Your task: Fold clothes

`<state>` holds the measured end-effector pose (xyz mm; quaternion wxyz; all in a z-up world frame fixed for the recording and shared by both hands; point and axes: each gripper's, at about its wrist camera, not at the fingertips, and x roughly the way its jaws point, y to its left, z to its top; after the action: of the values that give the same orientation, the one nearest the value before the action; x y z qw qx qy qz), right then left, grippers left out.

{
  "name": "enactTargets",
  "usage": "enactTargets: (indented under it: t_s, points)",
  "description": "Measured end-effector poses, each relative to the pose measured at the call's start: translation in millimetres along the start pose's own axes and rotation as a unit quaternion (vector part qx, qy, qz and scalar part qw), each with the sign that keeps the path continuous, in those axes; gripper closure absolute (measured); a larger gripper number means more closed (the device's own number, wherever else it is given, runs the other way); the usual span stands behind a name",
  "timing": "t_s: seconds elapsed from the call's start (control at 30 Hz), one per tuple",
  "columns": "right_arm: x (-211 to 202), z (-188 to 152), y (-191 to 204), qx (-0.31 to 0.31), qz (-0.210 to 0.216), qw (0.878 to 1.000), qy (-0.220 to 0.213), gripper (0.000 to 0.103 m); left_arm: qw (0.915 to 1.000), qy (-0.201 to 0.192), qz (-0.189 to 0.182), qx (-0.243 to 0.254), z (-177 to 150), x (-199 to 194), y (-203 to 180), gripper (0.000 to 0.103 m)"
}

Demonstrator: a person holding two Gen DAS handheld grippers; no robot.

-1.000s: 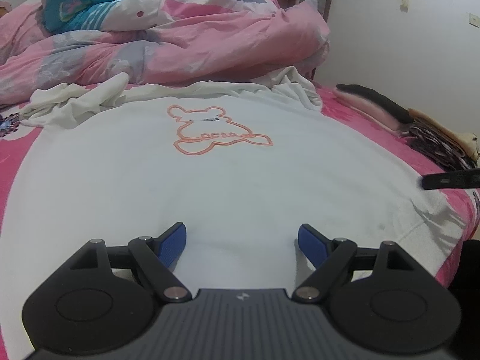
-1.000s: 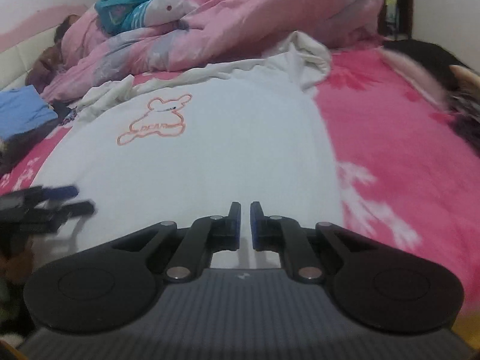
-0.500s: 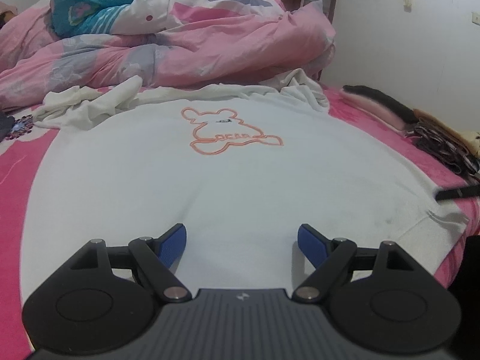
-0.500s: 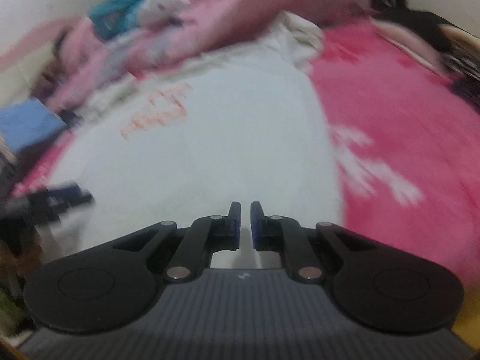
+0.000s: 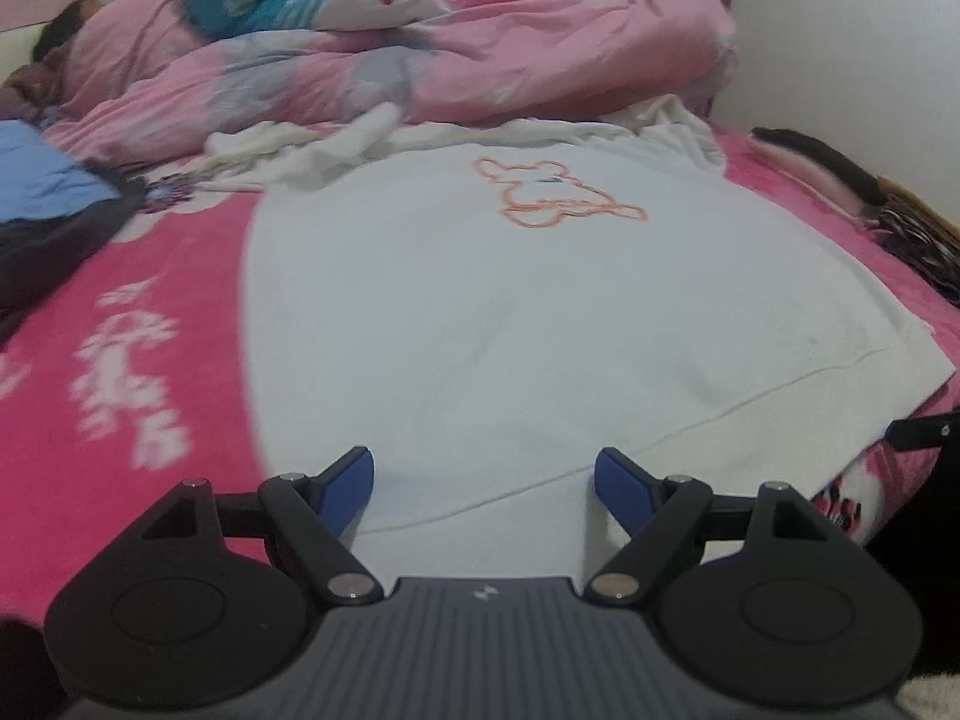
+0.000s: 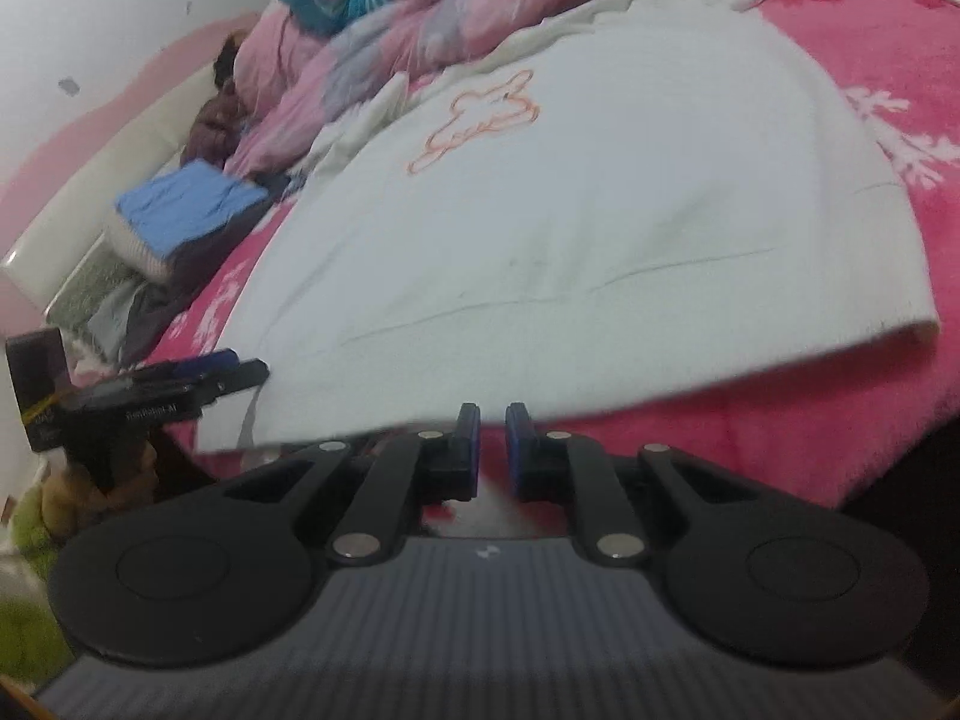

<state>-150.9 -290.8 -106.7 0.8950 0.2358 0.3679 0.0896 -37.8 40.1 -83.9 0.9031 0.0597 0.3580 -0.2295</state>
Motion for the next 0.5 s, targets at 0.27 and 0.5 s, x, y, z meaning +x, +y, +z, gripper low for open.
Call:
enactTargets:
  t_s: [0.27, 0.5]
  points:
    - [93, 99, 72, -0.081, 0.074, 0.994, -0.021, 0.093, 0.9945, -0.030, 0.048, -0.089, 29, -10, 46, 0.021]
    - [208, 116, 118, -0.126, 0.064, 0.988, 0.062, 0.094, 0.9849, 0.017, 0.147, -0.091, 42, 39, 74, 0.023]
